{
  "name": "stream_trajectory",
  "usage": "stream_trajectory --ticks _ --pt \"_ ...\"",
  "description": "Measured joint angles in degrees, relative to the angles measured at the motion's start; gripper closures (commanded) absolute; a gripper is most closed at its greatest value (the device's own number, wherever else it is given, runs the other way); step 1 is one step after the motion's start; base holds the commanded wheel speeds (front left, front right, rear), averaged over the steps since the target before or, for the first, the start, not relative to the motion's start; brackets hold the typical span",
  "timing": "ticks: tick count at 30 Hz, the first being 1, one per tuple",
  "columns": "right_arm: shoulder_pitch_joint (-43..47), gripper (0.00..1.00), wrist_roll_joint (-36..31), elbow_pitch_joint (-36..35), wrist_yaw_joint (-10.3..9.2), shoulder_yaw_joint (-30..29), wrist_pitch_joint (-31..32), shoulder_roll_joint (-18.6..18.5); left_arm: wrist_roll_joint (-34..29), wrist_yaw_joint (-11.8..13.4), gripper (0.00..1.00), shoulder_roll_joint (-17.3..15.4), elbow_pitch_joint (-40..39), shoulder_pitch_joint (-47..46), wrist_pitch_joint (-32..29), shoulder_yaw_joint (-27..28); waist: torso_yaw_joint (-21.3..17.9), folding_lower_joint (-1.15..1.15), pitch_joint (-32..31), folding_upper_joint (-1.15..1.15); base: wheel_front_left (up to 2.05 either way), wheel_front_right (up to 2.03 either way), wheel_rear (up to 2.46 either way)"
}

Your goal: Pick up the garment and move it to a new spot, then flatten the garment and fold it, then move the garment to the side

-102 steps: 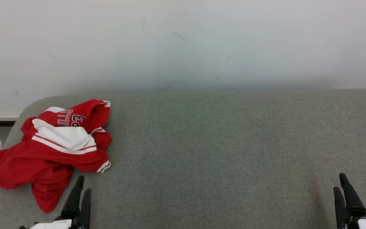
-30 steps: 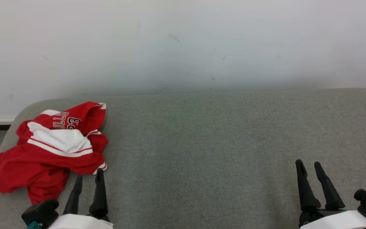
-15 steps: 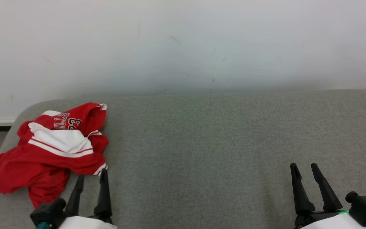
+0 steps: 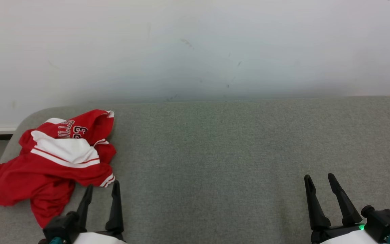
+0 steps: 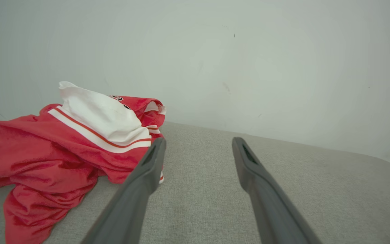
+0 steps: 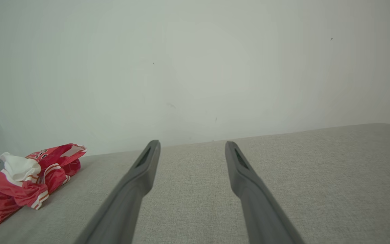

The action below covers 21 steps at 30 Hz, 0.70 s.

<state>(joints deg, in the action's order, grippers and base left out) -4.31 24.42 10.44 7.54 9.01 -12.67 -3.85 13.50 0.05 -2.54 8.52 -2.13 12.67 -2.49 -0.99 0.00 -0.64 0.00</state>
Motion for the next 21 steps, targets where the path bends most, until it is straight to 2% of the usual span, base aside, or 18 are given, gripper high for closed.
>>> stream_trajectory --ticks 21 --pt "-0.03 0.00 -6.77 -0.05 0.00 -0.08 -2.14 0.63 -7.98 0.85 0.00 -0.11 -1.13 0.19 2.15 -0.62 -0.42 0.00 -0.12 0.00 0.00 0.00 0.00"
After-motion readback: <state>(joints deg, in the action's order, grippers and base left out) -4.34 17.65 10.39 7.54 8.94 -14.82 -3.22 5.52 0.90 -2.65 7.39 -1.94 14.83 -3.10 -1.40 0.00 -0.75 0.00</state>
